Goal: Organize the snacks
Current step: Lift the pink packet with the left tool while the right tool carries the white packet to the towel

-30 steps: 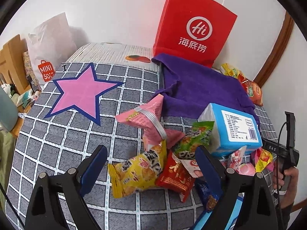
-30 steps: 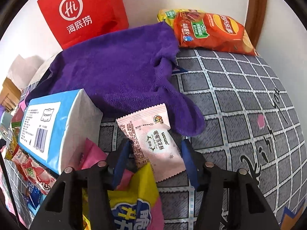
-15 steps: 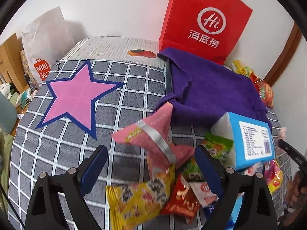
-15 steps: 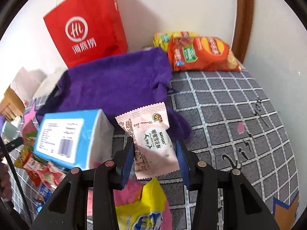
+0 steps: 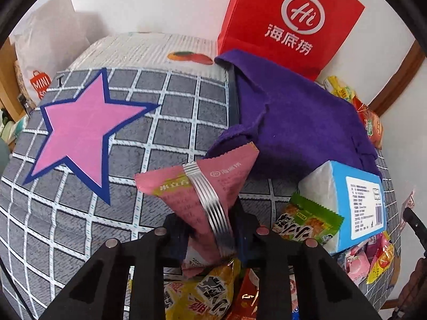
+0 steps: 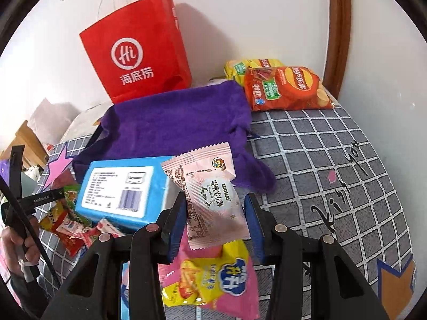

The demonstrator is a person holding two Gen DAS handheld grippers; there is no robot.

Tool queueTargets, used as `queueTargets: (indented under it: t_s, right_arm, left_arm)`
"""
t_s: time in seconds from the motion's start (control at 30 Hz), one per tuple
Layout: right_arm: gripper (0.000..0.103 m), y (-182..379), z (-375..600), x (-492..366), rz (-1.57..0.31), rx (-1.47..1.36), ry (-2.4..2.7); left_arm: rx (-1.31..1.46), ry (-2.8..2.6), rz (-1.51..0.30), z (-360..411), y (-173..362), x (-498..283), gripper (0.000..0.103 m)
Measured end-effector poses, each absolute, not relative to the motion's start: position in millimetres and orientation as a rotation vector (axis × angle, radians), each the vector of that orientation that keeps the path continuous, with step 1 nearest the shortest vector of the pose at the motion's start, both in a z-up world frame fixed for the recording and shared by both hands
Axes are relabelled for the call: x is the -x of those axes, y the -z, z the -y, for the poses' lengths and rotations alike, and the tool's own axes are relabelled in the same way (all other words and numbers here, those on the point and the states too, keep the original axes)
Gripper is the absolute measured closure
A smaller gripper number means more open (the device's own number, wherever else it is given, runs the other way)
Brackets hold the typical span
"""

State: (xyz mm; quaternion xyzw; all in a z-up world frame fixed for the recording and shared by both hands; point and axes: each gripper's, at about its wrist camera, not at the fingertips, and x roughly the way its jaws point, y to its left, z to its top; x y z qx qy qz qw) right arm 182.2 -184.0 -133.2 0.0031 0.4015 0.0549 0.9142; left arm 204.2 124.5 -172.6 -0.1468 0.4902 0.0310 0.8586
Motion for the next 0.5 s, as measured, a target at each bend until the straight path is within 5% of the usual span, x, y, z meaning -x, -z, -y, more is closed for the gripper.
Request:
queueTargets:
  t_s: [0.5]
  right_arm:
    - [0.06, 98.5, 141.4, -184.1, -0.794, 0.031, -0.16]
  left_arm:
    - [0.286, -0.033, -0.896, -131.3, 102.9, -186.6, 0.077]
